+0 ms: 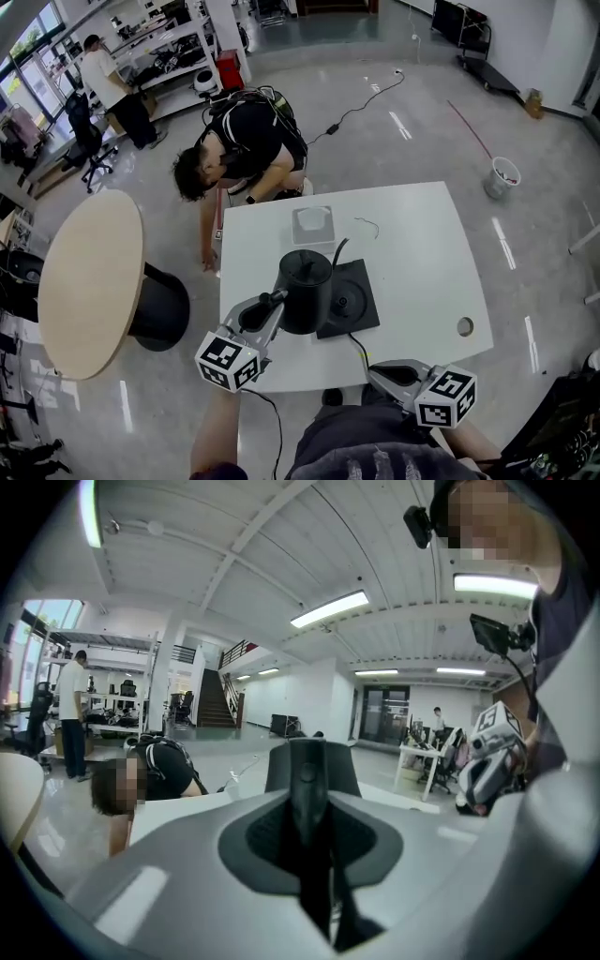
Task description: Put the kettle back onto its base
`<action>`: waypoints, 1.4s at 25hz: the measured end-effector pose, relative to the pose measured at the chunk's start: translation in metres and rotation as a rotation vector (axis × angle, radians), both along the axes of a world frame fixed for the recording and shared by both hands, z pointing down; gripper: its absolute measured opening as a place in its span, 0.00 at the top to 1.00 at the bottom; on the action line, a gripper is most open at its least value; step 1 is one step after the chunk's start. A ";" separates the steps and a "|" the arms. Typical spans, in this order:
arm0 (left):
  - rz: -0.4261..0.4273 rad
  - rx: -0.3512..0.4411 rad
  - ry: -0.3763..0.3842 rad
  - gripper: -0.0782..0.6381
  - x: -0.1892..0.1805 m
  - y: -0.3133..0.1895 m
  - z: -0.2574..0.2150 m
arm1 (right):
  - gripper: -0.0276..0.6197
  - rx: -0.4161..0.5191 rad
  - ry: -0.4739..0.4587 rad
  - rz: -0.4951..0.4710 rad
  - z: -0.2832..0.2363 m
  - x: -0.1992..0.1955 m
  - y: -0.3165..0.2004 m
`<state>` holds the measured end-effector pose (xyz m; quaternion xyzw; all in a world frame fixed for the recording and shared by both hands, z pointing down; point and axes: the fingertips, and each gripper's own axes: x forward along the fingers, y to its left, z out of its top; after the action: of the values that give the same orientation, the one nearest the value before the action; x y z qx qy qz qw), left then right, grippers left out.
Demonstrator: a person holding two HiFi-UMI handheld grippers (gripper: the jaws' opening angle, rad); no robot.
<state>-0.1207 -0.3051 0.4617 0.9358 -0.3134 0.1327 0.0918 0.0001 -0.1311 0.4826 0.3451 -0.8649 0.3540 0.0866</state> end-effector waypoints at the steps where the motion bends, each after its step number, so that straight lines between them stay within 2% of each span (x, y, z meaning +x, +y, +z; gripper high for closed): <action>1: 0.012 0.000 0.002 0.81 0.008 -0.002 0.002 | 0.96 -0.001 -0.001 0.010 0.000 0.003 0.000; 9: 0.095 0.006 0.001 0.81 0.062 -0.014 0.013 | 0.96 -0.018 0.002 0.076 0.003 0.030 0.002; 21: 0.119 -0.022 0.014 0.81 0.106 -0.021 0.039 | 0.96 -0.046 -0.002 0.111 0.010 0.059 -0.004; 30: 0.126 -0.039 0.077 0.82 0.118 -0.020 0.051 | 0.96 -0.076 0.017 0.106 0.015 0.067 -0.001; 35: 0.149 -0.006 0.060 0.81 0.110 -0.009 0.057 | 0.96 -0.073 0.031 0.097 0.013 0.068 0.000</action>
<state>-0.0107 -0.3136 0.5190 0.9598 -0.2394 0.1121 0.0940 0.0682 -0.1309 0.4958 0.3889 -0.8322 0.3835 0.0952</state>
